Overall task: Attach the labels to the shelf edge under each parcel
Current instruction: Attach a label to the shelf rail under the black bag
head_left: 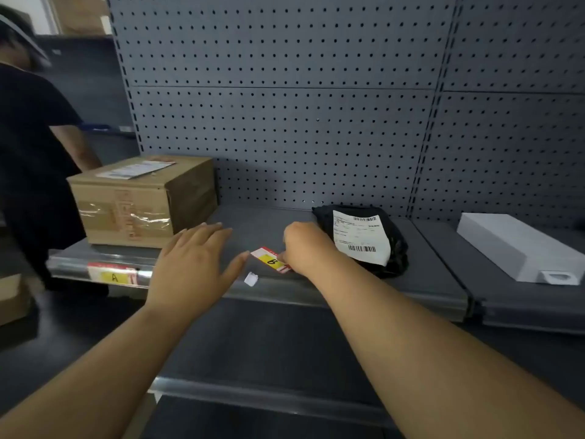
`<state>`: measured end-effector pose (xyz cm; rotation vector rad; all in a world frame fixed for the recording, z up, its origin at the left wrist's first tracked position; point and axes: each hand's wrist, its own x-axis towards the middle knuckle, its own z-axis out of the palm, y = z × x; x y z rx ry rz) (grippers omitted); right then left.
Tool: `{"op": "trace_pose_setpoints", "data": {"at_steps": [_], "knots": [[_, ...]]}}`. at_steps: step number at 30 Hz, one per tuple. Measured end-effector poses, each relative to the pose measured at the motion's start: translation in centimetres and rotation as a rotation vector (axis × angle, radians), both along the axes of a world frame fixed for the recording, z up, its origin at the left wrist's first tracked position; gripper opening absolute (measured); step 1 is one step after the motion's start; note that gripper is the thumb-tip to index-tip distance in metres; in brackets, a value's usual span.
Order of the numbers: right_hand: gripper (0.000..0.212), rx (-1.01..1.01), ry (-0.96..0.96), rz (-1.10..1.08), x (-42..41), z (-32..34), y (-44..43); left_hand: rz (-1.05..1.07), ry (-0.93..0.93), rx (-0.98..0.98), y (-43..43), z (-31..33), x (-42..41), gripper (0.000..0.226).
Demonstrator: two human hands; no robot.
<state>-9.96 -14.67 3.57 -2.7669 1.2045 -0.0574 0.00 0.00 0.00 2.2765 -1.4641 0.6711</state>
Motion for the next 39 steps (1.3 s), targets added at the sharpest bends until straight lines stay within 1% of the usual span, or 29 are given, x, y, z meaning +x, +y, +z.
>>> {"op": "trace_pose_setpoints", "data": {"at_steps": [1, 2, 5, 7, 9, 12, 15, 18, 23, 26, 28, 29, 31, 33, 37, 39], "knots": [[0.030, 0.026, 0.059, -0.025, 0.7, -0.1, -0.2, -0.005, 0.008, -0.008, -0.1, -0.2, 0.2, 0.067], [0.036, 0.029, 0.086, -0.048, 1.1, -0.1, -0.3, -0.002, 0.010, 0.005, -0.2, -0.1, 0.3, 0.066], [0.032, 0.028, 0.205, -0.029, 2.0, -0.2, -0.5, 0.006, -0.041, -0.014, -0.5, -1.0, 1.1, 0.064], [0.035, 0.028, 0.247, -0.007, 2.2, -0.1, -0.6, 0.005, -0.045, -0.017, -0.6, -1.1, 1.5, 0.064], [0.038, 0.020, 0.269, 0.005, 2.2, 0.0, -0.6, 0.004, -0.041, -0.023, -0.5, -1.1, 1.7, 0.065], [0.035, 0.040, 0.283, 0.002, 2.4, 0.1, -0.3, -0.003, -0.034, -0.028, -0.5, -1.3, 2.1, 0.066], [0.033, 0.012, 0.313, 0.027, 2.5, 0.3, -0.1, 0.001, -0.017, -0.035, -0.5, -1.2, 2.3, 0.067], [0.033, 0.041, 0.337, 0.038, 2.4, 0.4, 0.0, 0.002, -0.003, -0.042, -0.4, -1.1, 2.5, 0.067], [0.035, 0.067, 0.321, 0.095, 1.7, 1.1, 0.2, 0.003, 0.010, -0.044, 0.1, -1.3, 2.8, 0.069], [0.027, 0.110, 0.309, 0.088, 1.7, 1.2, 0.3, 0.004, 0.011, -0.041, 0.3, -1.3, 2.9, 0.069], [0.015, 0.117, 0.271, 0.081, 1.9, 1.1, 0.5, -0.003, 0.011, -0.041, 0.5, -1.3, 3.0, 0.069], [0.013, 0.112, 0.243, 0.073, 2.0, 1.0, 0.6, -0.007, 0.011, -0.042, 0.6, -1.3, 2.9, 0.069], [0.026, 0.099, 0.182, 0.045, 2.2, 1.0, 0.7, -0.025, 0.006, -0.050, 0.7, -1.1, 2.8, 0.067], [0.028, 0.069, 0.111, 0.032, 2.2, 1.2, 0.5, -0.061, -0.006, -0.076, 0.7, -1.1, 2.5, 0.060], [0.024, 0.105, -0.184, 0.002, 0.3, 2.3, -0.3, -0.185, -0.027, -0.101, 0.1, -1.7, 0.9, 0.044], [0.023, 0.111, -0.278, 0.027, -1.5, 3.3, -0.2, -0.245, -0.039, -0.098, -0.5, -2.4, -0.3, 0.040]]}}
